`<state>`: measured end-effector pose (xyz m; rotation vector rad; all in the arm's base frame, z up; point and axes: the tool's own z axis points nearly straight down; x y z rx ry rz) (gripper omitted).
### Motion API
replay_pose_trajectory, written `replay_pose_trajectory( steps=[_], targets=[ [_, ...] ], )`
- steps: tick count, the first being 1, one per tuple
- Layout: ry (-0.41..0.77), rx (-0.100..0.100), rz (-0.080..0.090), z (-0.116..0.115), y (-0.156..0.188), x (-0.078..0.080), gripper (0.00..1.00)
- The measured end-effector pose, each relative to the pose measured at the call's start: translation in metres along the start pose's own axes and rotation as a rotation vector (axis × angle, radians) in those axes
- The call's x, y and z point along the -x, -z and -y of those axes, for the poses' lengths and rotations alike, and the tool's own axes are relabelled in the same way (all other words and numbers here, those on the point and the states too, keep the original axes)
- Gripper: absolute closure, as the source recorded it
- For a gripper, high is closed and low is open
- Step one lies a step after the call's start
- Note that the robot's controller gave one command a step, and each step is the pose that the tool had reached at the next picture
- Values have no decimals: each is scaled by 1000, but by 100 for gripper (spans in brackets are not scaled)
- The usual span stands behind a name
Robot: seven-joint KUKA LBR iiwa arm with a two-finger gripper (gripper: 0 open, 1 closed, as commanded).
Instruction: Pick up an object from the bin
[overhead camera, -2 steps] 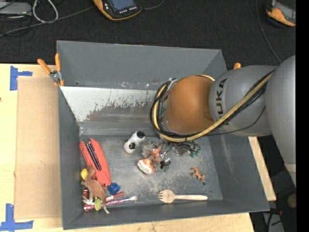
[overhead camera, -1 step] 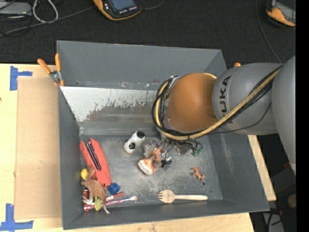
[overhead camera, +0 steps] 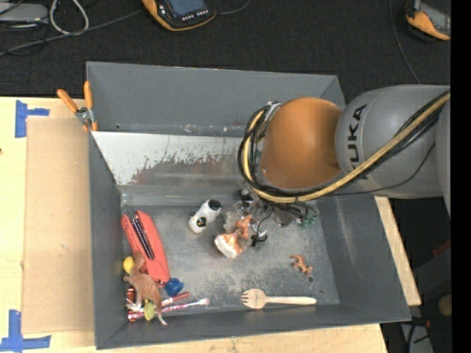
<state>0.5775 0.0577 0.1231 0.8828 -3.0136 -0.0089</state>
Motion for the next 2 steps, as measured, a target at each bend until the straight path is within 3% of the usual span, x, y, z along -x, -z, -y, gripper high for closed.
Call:
replay_pose_trajectory(
  steps=[2],
  targets=[
    [-2, 0, 0, -1, 63, 1, 100]
  ],
)
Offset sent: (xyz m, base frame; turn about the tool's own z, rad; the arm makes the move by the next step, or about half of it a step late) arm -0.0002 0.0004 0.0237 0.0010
